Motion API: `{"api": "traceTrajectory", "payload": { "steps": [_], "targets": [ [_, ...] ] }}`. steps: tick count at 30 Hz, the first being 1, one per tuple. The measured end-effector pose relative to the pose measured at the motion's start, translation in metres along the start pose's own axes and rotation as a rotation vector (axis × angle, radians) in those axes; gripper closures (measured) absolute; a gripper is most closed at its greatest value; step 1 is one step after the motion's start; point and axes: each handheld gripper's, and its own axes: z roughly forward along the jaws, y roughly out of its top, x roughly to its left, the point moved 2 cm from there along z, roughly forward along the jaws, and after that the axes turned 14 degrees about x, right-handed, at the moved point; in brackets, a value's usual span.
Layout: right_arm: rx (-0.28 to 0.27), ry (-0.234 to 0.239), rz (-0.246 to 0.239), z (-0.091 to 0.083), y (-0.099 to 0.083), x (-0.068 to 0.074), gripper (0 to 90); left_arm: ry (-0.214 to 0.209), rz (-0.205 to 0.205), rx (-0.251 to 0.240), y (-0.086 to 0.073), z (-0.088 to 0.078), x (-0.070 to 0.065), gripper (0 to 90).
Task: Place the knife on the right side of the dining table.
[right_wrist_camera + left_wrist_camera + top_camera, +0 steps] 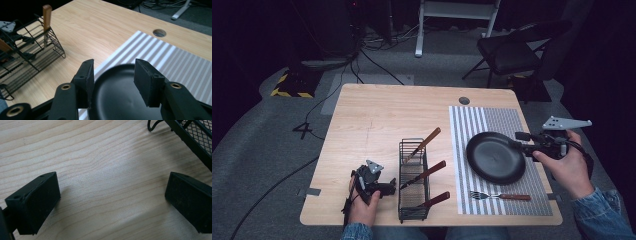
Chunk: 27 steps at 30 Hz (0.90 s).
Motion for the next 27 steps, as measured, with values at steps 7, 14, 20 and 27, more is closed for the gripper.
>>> {"api": "traceTrajectory", "payload": {
  "steps": [7, 14, 20, 27],
  "targets": [
    [0.010, 0.031, -0.024, 0.012, 0.027, 0.003, 51.3, 0.001, 0.000, 0.000, 0.000, 0.000, 0.000, 0.0],
    [0.013, 0.079, -0.047, 0.026, 0.055, 0.010, 51.9, 0.001, -0.001, 0.000, 0.000, 0.000, 0.000, 0.0],
    [0.028, 0.123, -0.083, 0.045, 0.081, 0.028, 53.0, 0.003, 0.002, 0.001, 0.000, 0.000, 0.000, 0.0],
    [0.051, 0.172, -0.098, 0.079, 0.105, 0.048, 53.7, 0.002, -0.001, -0.001, 0.000, 0.000, 0.000, 0.0]
  ]
}}
